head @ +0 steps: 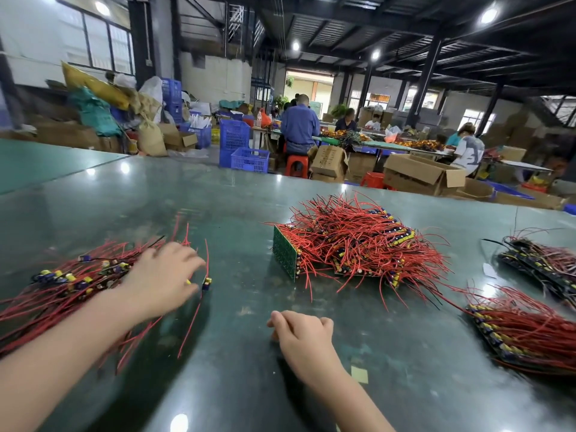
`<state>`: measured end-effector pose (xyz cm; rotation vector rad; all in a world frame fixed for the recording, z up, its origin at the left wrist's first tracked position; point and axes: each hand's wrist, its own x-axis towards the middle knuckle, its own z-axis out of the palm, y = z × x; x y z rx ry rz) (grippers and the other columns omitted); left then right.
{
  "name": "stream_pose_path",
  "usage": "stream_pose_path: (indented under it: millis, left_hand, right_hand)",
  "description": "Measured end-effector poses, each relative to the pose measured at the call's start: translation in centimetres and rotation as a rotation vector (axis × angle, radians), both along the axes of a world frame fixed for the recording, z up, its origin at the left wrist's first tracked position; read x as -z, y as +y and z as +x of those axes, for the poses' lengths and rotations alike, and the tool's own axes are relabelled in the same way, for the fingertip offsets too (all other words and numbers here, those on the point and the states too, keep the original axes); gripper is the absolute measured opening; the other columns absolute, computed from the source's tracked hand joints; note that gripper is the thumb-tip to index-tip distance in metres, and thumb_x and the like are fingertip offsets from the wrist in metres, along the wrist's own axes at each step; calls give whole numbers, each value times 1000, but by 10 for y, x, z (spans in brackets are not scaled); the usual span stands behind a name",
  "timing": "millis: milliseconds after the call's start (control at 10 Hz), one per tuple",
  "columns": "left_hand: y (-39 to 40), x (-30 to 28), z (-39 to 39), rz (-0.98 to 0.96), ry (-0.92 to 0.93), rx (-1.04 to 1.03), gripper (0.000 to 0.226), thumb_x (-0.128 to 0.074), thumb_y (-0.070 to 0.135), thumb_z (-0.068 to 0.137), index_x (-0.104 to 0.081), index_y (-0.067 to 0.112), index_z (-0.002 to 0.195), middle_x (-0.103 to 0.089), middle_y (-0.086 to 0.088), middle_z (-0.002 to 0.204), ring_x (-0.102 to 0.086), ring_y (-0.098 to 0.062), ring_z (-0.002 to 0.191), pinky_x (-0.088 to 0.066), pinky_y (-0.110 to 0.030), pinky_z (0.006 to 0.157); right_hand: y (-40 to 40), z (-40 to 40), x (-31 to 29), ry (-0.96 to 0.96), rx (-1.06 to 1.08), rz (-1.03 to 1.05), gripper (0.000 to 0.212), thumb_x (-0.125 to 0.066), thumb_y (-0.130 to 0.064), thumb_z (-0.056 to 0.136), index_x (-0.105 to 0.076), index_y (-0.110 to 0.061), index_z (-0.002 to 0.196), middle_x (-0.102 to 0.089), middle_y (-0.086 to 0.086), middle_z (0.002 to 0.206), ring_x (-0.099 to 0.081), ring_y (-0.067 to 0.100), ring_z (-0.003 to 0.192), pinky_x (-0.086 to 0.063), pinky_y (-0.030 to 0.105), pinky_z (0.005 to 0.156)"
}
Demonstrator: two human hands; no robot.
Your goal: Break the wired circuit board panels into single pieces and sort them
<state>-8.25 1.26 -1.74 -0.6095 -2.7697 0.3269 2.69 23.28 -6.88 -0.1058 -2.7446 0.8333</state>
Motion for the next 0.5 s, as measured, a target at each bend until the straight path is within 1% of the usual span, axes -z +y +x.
stream_pose_path:
  millis: [100, 200, 300, 400, 500]
  left_hand:
    - [29, 27, -5, -114, -171, 57, 45, -31, 45, 99, -29, 41, 144, -18, 11, 158, -3, -15, 147, -6, -47, 116]
    - [30, 46, -19, -180, -189, -29, 47, -26, 38, 101, -26, 31, 148, -18, 8, 158, -5, -16, 147, -6, -53, 115]
    - [11, 53, -31, -192, -132, -95, 48, -27, 31, 101, -25, 25, 149, -19, 9, 158, -7, -14, 147, -8, -49, 115]
    - [-13, 61, -31, -230, -69, -53, 59, -31, 19, 95, -16, 25, 152, -12, 9, 160, -2, -15, 148, -2, -42, 116]
    - [-37, 63, -36, -279, -50, -64, 69, -34, 13, 89, -11, 25, 152, -6, 9, 160, 4, -17, 148, 3, -39, 116]
  right_hand:
    - [1, 1, -1, 20, 3, 12, 45, -29, -37, 101, -65, -12, 94, -68, 4, 91, -57, 20, 93, -11, 31, 76]
    - [2, 2, -1, 14, 0, 8, 45, -29, -36, 101, -65, -11, 94, -68, 5, 91, -57, 20, 93, -10, 31, 75]
    - [3, 2, -2, 22, -12, 47, 44, -29, -36, 101, -64, -11, 94, -68, 4, 91, -57, 20, 93, -10, 33, 75]
    - [4, 2, -3, 17, -14, 85, 44, -29, -36, 101, -64, -10, 93, -67, 5, 89, -56, 20, 91, -10, 33, 76]
    - [3, 0, -4, -3, 6, 66, 44, -28, -36, 101, -64, -11, 93, -67, 4, 89, -56, 20, 91, -10, 33, 76]
